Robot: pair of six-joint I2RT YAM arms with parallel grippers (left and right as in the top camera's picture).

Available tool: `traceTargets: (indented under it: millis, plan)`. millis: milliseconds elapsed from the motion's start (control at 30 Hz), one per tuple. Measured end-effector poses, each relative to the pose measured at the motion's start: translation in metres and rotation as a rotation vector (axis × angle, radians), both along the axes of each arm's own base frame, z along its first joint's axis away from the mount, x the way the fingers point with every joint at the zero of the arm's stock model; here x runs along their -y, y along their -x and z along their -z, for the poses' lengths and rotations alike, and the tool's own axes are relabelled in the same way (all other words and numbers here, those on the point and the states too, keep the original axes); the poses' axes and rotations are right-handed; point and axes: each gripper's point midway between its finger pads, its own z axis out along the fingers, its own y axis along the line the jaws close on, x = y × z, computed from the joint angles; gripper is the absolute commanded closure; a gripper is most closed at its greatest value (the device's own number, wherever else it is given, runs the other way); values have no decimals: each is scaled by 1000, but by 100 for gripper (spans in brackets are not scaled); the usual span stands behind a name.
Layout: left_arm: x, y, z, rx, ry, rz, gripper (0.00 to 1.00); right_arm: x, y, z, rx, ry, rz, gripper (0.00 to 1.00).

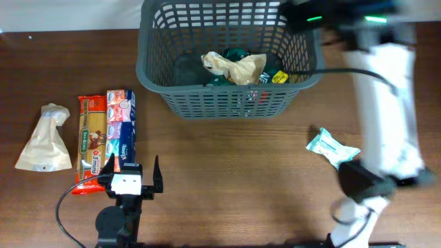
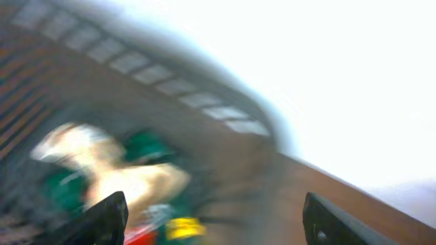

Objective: Pack container
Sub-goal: 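Carry the beige pouch into the basket and release it, then grasp the light-blue wrapped packet with the right gripper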

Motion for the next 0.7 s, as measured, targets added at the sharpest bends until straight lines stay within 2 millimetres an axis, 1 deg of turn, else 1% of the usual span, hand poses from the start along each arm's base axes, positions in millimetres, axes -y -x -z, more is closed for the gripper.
traceTargets:
  millis: [33,67,100,133,167,200,233,267,300,333,367,400,433,500,533,600,700]
  plan:
    - [0,0,0,0,0,0,1,37,10,-24,51,-16,84,21]
    - [0,0,0,0,0,0,1,76,23,-43,93,-28,176,20]
    - [0,0,0,0,0,0,1,112,36,-55,122,-36,264,19]
    - [0,0,0,0,0,0,1,139,48,-59,137,-47,341,19]
    - [0,0,0,0,0,0,1,160,58,-57,134,-58,401,19]
    - [0,0,0,0,0,0,1,180,68,-46,115,-70,455,19]
    - [0,0,0,0,0,0,1,189,73,-36,90,-82,484,19]
    - [0,0,0,0,0,0,1,204,81,-8,22,-100,526,19]
    - [0,0,0,0,0,0,1,215,87,26,-71,-125,560,19]
    - [0,0,0,0,0,0,1,221,90,58,-153,-141,576,19]
    - [0,0,0,0,0,0,1,221,95,92,-247,-155,577,19]
    - [0,0,0,0,0,0,1,219,98,120,-322,-161,571,19]
    - [0,0,0,0,0,0,1,216,104,151,-408,-161,553,18]
    - [0,0,0,0,0,0,1,206,112,199,-521,-147,501,13]
    - [0,0,0,0,0,0,1,202,116,219,-565,-136,468,11]
    - [0,0,0,0,0,0,1,196,123,243,-614,-112,414,6]
    - [0,0,0,0,0,0,1,186,138,272,-673,-77,305,6]
